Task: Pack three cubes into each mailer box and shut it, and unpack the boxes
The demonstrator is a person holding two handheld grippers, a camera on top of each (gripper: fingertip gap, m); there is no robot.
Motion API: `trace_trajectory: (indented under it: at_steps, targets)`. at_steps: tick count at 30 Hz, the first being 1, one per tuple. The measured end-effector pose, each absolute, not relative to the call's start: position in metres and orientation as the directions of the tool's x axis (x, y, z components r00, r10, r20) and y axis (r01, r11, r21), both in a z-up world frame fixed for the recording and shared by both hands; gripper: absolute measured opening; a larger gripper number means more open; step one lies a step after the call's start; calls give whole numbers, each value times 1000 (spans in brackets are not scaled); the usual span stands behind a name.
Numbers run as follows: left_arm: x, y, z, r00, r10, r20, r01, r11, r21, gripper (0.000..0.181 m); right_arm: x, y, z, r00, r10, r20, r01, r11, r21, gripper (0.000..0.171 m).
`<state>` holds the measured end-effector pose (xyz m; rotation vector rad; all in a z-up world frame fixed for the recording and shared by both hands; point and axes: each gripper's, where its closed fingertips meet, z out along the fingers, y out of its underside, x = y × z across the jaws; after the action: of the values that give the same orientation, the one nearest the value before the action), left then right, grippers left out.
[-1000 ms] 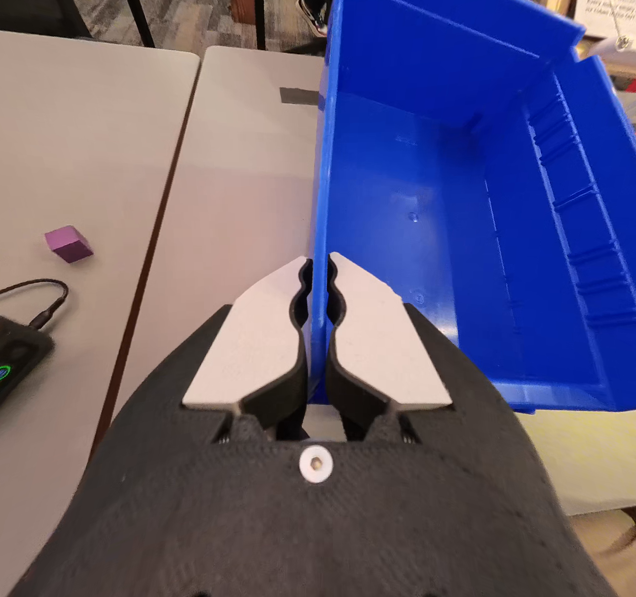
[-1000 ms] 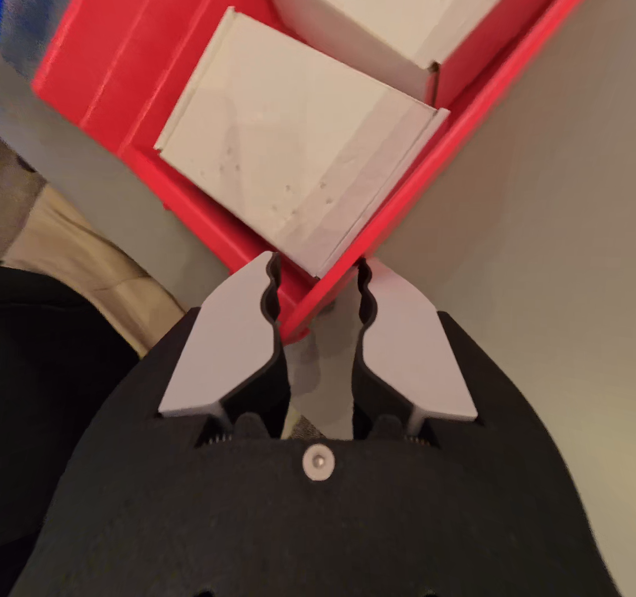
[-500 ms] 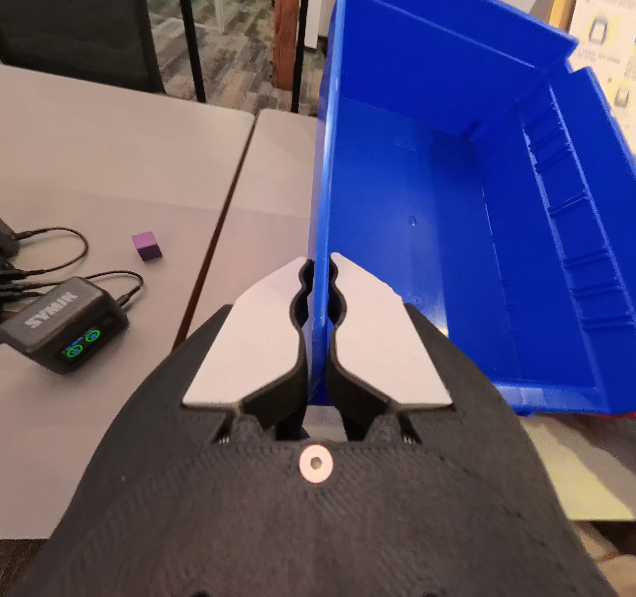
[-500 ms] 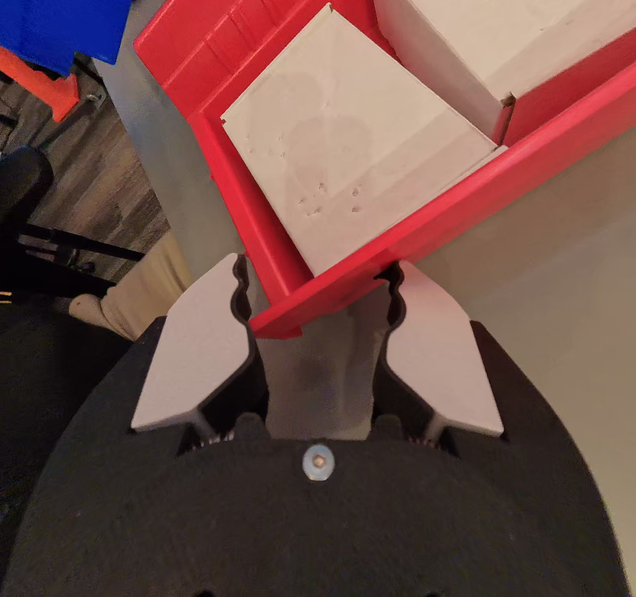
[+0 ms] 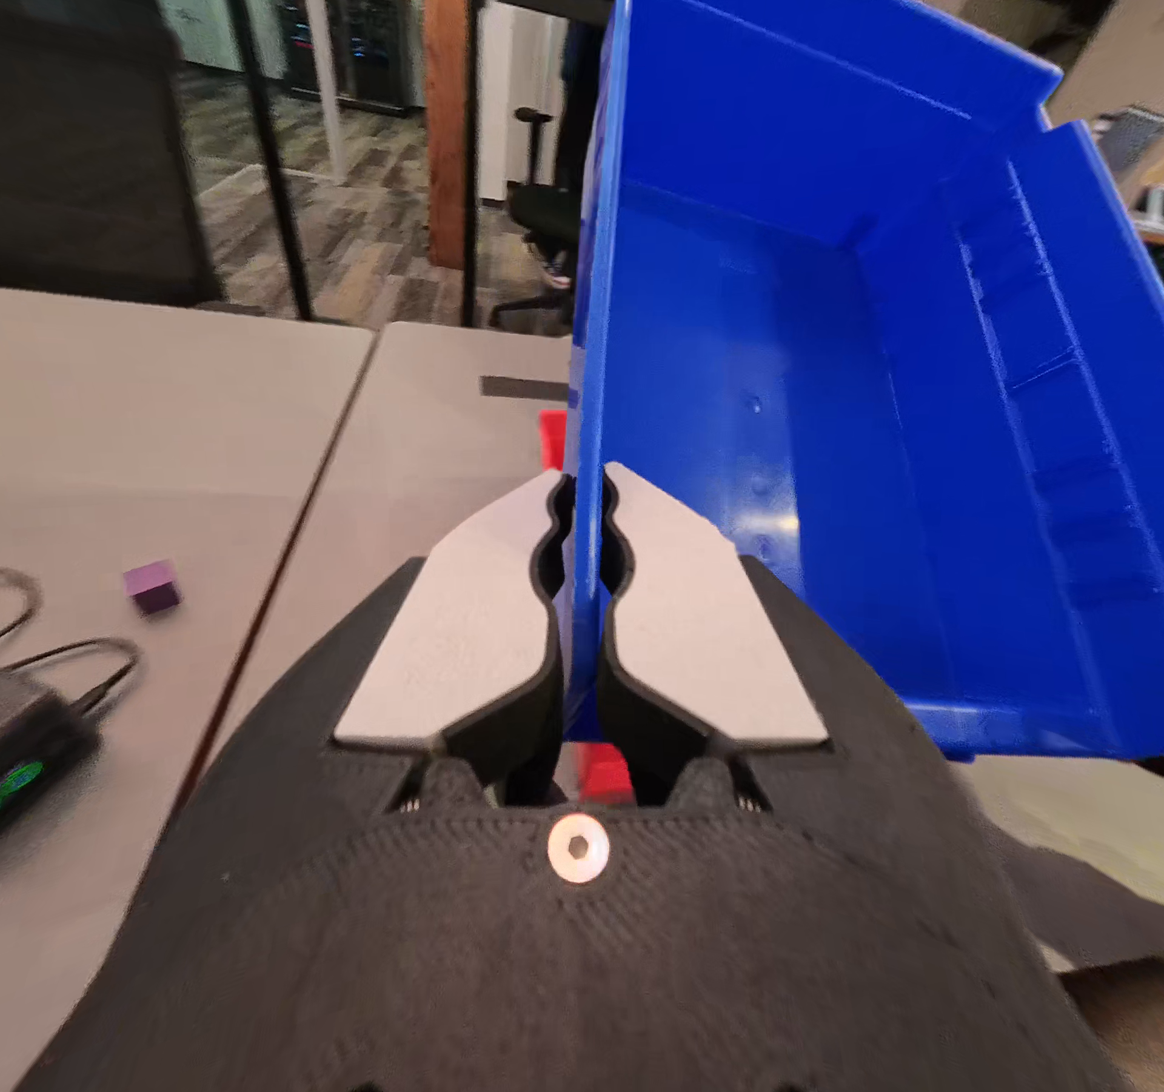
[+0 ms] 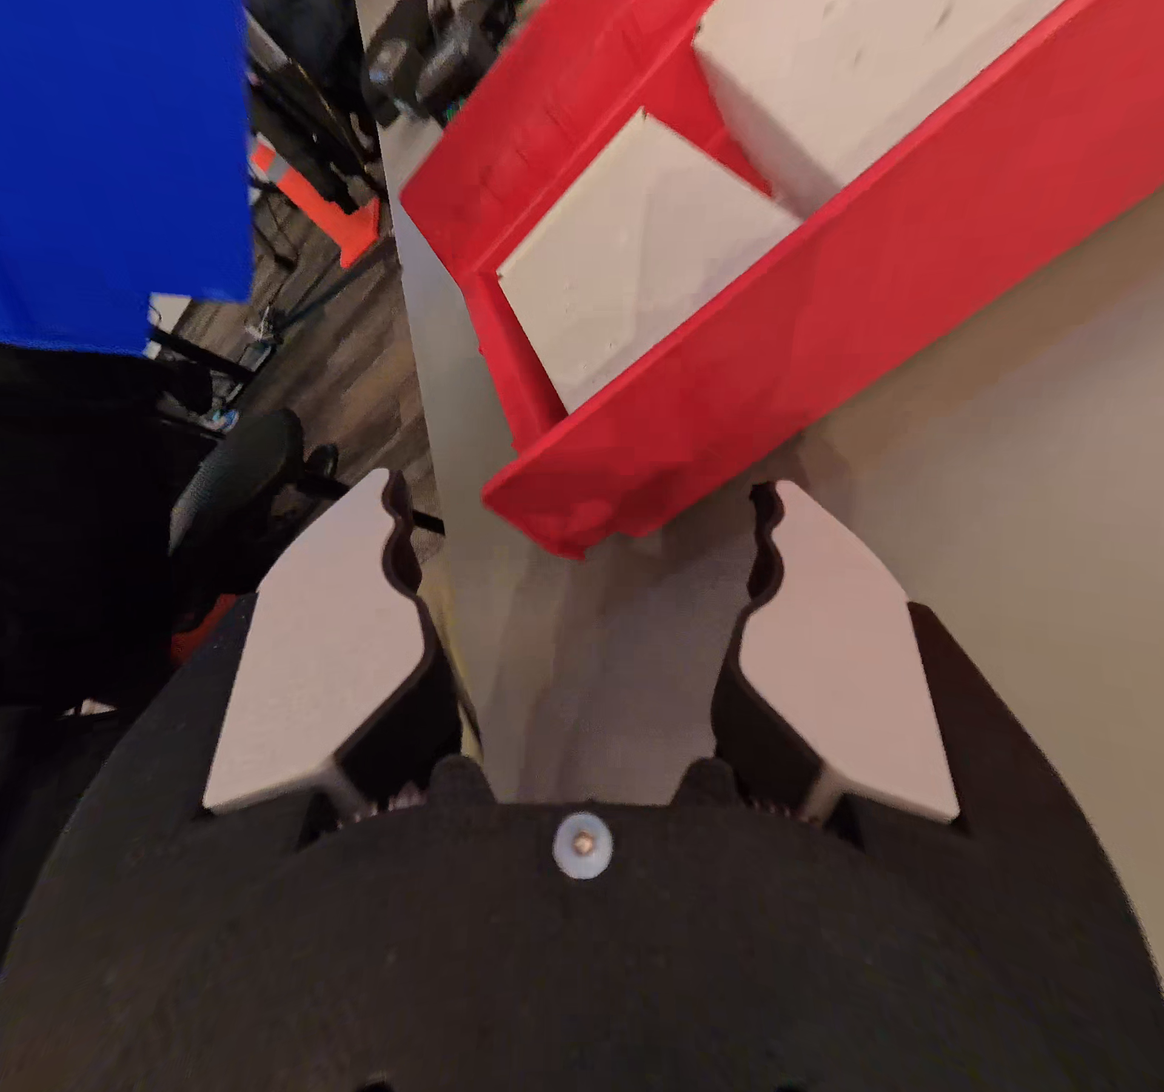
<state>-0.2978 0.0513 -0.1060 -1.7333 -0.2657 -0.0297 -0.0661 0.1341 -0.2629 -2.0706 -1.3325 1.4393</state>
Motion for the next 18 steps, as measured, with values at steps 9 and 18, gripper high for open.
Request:
trace_trajectory:
  at_steps: [9, 18]
  targets:
    - [-88, 162, -132, 948, -242, 204, 143, -248, -958, 6, 137, 202, -193, 314, 847, -428, 267, -512, -816, 76]
    - [85, 234, -230, 876, -429, 221, 4, -452, -892, 6, 323, 205, -195, 606, 657, -449, -9, -559, -829, 73]
